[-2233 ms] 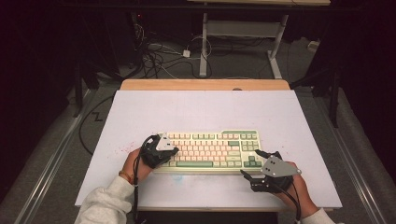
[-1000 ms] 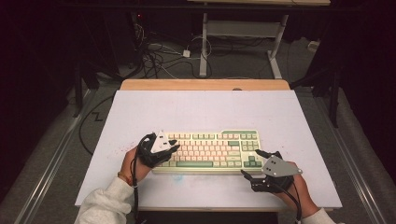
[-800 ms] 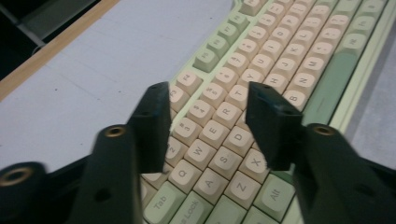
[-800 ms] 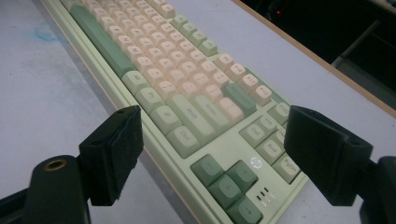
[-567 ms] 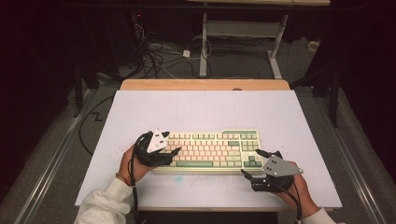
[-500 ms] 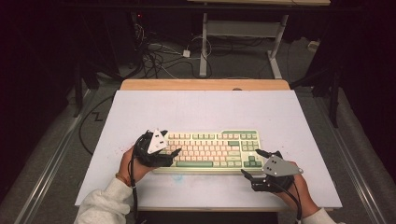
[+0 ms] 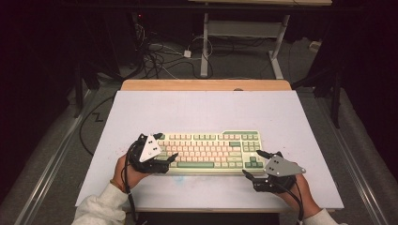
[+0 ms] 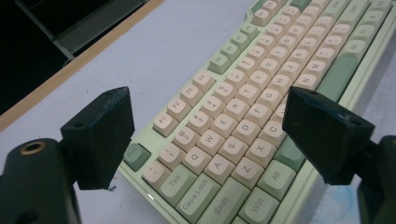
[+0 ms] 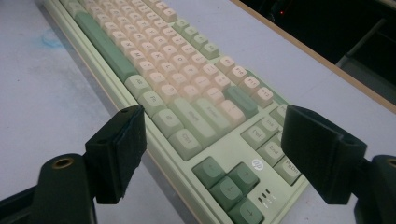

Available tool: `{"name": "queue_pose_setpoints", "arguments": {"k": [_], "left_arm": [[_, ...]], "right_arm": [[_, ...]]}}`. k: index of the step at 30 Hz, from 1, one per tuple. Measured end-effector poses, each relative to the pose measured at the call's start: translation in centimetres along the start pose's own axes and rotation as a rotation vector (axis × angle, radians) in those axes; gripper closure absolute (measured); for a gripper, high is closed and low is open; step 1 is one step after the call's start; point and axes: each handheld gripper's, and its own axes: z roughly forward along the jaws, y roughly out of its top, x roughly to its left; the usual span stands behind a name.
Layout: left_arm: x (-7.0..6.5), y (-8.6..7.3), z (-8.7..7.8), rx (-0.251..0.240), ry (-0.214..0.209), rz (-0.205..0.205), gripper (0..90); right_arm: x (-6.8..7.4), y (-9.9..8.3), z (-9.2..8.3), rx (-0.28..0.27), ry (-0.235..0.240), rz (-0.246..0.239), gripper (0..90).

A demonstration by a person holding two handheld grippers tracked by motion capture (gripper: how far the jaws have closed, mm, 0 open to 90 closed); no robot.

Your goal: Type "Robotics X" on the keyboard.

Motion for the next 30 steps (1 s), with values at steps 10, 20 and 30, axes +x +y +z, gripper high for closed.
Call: {"name": "queue_pose_setpoints", "arguments": {"k": [10,20,30], "left_arm": [[-0.6,-0.7,-1.0,-0.007,0.006,0.017,16.0],[-1.6,-1.6,-1.3,-0.017,-0.002,0.016,16.2],[-3.1,-1.7,-1.1,-0.022,-0.07,0.026,28.8]], "right_arm": [[-0.2,0.2,-0.2,-0.011,0.019,0.004,44.4],[-0.2,0.3,-0.1,-0.006,0.023,0.0,44.5],[0.1,0.3,0.0,-0.007,0.02,-0.007,27.7]]}}
